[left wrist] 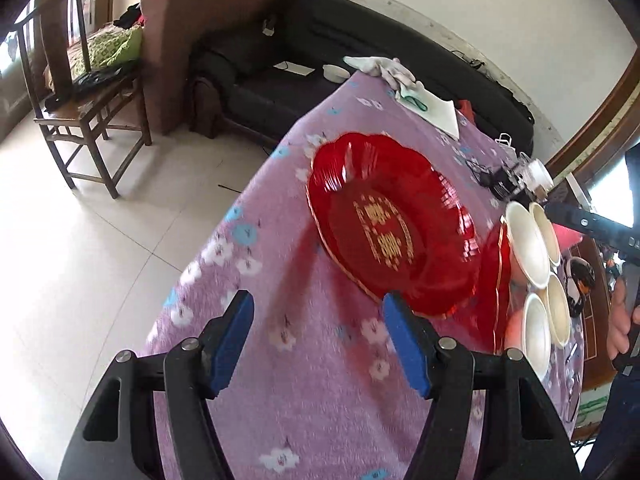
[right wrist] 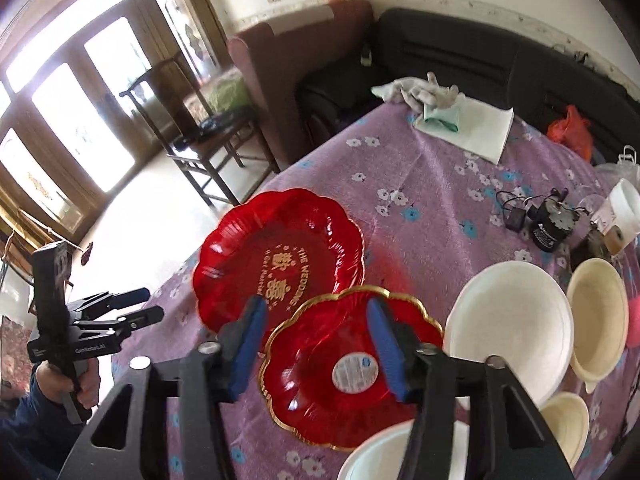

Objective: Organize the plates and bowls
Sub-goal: 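Reach the left tool to the red 'THE WEDDING' plate and grasp its rim, then lift the red plate with the left tool, lower it onto the tablecloth, open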

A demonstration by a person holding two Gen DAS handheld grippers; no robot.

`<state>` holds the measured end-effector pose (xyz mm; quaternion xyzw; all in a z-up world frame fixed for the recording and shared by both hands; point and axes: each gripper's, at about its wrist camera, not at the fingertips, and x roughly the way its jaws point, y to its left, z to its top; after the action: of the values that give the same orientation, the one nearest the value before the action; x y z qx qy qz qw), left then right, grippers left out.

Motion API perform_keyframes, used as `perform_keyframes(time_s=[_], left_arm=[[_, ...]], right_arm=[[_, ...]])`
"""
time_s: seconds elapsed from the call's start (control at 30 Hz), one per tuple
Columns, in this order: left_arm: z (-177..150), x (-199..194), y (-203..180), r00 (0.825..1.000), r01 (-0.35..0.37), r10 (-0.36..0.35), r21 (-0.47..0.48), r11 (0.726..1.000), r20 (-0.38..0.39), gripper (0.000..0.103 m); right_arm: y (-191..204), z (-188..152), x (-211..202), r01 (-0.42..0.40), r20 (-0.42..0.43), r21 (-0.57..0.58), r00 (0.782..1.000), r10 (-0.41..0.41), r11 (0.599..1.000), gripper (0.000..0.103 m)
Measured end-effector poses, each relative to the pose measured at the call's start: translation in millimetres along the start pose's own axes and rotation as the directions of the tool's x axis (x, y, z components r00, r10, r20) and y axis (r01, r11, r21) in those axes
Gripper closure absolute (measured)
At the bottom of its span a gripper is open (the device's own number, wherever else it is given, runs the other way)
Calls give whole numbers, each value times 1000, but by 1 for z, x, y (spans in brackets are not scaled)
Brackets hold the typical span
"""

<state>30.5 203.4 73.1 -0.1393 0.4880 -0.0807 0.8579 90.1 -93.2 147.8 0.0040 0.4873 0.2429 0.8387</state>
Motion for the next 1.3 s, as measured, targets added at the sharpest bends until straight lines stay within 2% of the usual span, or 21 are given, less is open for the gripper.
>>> perform_keyframes(time_s=[0.03, 0.1, 0.13, 0.3, 0.47, 0.5, 0.6, 0.73, 0.83, 0.97, 1.07, 1.3], left_arm=[[5, 4, -1, 1000, -2, 2, 3, 1000, -4, 36], [10, 11, -2, 1000, 10, -10, 4, 1000, -16, 46], [14, 14, -1, 1000, 13, -13, 0, 1000, -24, 47], [25, 34, 5, 998, 22, -24, -23, 999, -55, 64], [33, 51, 7, 997, 22, -24, -29, 999, -75, 72], [35, 54, 7, 996, 24, -26, -26, 999, -79, 76], [36, 60, 5, 997, 20, -21, -16, 1000, -80, 77], [37, 68, 3, 997, 11, -11, 0, 1000, -78, 78], [37, 72, 1, 997, 10, -9, 10, 1000, -79, 81], [37, 76, -8, 998, -8, 11, 49, 999, -63, 89], [35, 76, -11, 998, -51, 54, 74, 996, -36, 89], [33, 67, -3, 995, -102, 102, 76, 992, 8, 89]], right_arm=[[-3, 6, 5, 4, -8, 8, 1000, -4, 1000, 53], [-9, 15, 20, 25, -35, 24, 999, -24, 999, 62], [-11, 19, 28, 32, -46, 29, 998, -31, 999, 64], [-27, 31, 62, 44, -92, 65, 995, -38, 997, 64], [-38, 37, 87, 58, -130, 84, 990, -46, 995, 64], [-40, 39, 91, 59, -137, 86, 989, -47, 995, 64], [-42, 41, 101, 57, -151, 91, 988, -43, 994, 64], [-44, 43, 115, 77, -185, 89, 981, -59, 993, 70], [-43, 43, 126, 78, -213, 84, 975, -59, 993, 80], [-39, 40, 136, 75, -242, 80, 969, -53, 994, 92], [-33, 41, 134, 89, -228, 63, 971, -72, 994, 92], [-18, 35, 127, 80, -203, 47, 977, -68, 996, 92]])
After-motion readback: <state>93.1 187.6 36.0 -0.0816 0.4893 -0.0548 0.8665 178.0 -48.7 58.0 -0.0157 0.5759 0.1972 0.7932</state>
